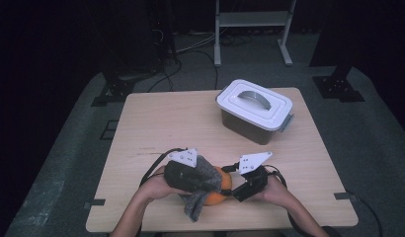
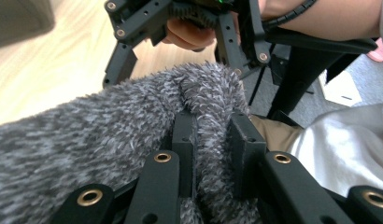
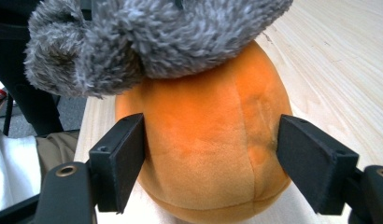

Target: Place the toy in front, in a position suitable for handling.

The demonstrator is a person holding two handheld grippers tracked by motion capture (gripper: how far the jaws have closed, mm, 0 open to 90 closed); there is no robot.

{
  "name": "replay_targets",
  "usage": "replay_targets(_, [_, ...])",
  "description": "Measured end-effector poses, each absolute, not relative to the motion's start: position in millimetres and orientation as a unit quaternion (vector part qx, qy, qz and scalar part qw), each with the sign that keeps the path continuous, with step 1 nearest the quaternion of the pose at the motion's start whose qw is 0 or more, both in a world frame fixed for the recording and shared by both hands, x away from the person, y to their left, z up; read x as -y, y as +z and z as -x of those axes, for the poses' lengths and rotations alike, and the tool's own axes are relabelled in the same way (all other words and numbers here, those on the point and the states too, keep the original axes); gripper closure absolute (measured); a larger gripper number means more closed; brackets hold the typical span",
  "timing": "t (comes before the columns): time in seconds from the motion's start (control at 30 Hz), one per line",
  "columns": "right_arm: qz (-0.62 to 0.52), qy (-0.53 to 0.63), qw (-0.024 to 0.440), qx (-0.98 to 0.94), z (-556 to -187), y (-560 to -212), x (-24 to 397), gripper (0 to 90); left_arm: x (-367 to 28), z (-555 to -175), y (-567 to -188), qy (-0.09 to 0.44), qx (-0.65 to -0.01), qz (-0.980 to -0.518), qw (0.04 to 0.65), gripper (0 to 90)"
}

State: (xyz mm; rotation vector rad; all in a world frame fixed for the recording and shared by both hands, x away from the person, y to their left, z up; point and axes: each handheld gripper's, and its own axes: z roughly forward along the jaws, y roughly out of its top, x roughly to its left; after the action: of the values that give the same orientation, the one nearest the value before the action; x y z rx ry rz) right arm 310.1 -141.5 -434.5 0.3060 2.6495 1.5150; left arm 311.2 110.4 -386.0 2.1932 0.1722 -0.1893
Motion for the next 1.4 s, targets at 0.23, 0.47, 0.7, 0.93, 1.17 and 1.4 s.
replay_targets(0.23, [-0.076,0.477,0.064,-0.873,-302.6,-428.9,139.6,50.6,-106.1,-310.7,-381.9,-0.064,-0.072,-0.886,0.454,74.0])
replay_targets(0.47, [-0.075,0.482,0.069,-0.87,-302.0,-424.8,135.8,53.3,-88.9,-314.2,-366.1,-0.058,-0.056,-0.885,0.459,73.5])
replay_targets(0.7, [-0.066,0.481,0.075,-0.871,-303.1,-426.5,142.4,57.4,-97.5,-318.1,-373.4,-0.045,-0.076,-0.886,0.456,73.7])
replay_targets(0.93, [-0.058,0.482,0.102,-0.868,-300.8,-418.5,145.5,59.5,-120.8,-318.1,-366.3,-0.024,-0.091,-0.881,0.465,73.1])
replay_targets(1.17, [-0.057,0.479,0.118,-0.868,-299.6,-416.1,148.8,50.1,-122.1,-314.4,-368.3,-0.023,-0.088,-0.887,0.452,73.2])
replay_targets(1.4, [-0.083,0.486,0.08,-0.866,-305.4,-422.6,148.7,26.8,-119.8,-311.4,-378.5,-0.047,-0.079,-0.891,0.445,73.3])
